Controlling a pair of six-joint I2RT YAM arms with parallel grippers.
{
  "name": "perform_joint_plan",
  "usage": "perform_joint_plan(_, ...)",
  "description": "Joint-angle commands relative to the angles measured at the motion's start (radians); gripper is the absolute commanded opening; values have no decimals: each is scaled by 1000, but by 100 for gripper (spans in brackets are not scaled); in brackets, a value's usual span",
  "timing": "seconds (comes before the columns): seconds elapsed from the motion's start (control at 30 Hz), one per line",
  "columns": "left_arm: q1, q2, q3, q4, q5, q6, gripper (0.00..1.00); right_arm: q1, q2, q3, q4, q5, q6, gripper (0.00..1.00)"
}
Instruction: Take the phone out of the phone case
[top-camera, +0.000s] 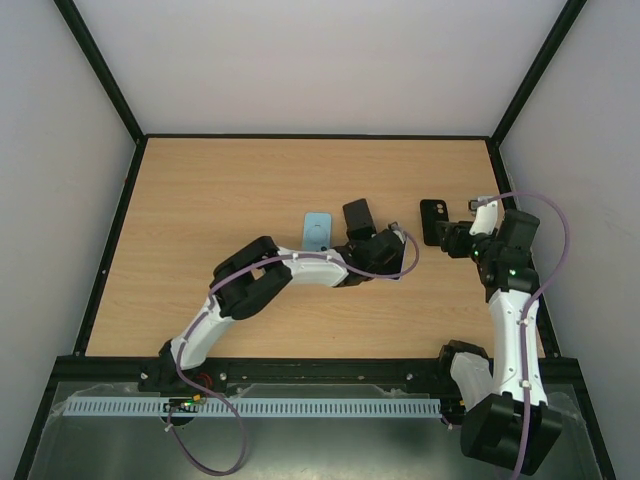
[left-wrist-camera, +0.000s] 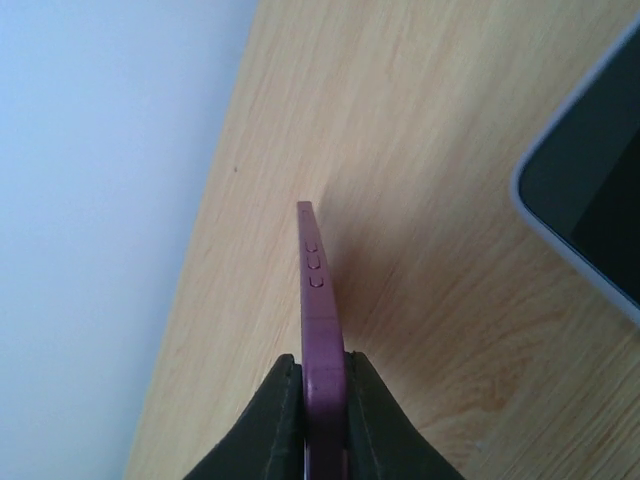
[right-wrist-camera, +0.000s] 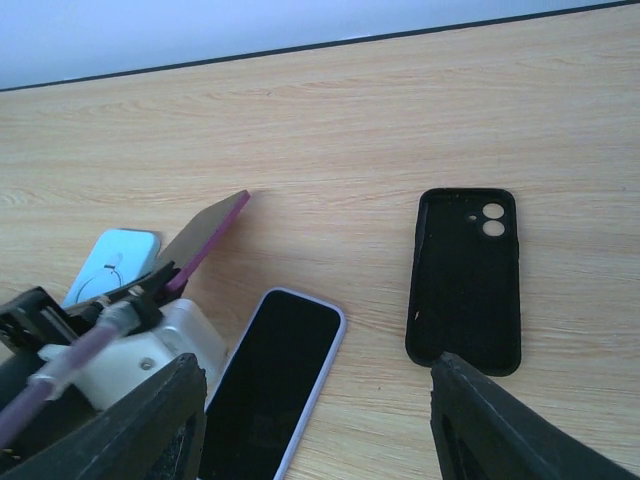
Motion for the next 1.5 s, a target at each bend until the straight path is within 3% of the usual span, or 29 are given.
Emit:
perform_joint_plan(0.0, -3, 64, 36, -45, -54, 29, 16, 1, -5, -15, 54, 8, 15, 60)
perform_joint_plan(0.3, 8, 35, 45, -166, 71, -178, 43, 1, -8, -21, 57, 16, 12, 60)
perform_joint_plan(0.53, 27, -84, -28, -262, 202, -384, 60, 1, -21, -18, 51, 15, 6, 61)
perform_joint_plan(0.77, 31, -251, -110, -328, 364, -707, 75, 1, -34, -14, 45, 10, 4, 61)
perform_joint_plan(0.87, 30, -293, -144, -309, 450, -872, 85, 1, -49, -21, 58, 28, 36, 61)
perform_joint_plan(0.93, 32, -299, -145, -304, 517, -976, 99, 1, -57, -28, 74, 46, 59, 61)
perform_joint_plan(1.2, 15, -208, -42, -363, 577, -1114, 100, 1, -59, -40, 100, 102, 91, 61)
perform_joint_plan(1.47, -8, -84, 95, -419, 630, -1146, 100, 2, -70, -45, 102, 112, 82, 61)
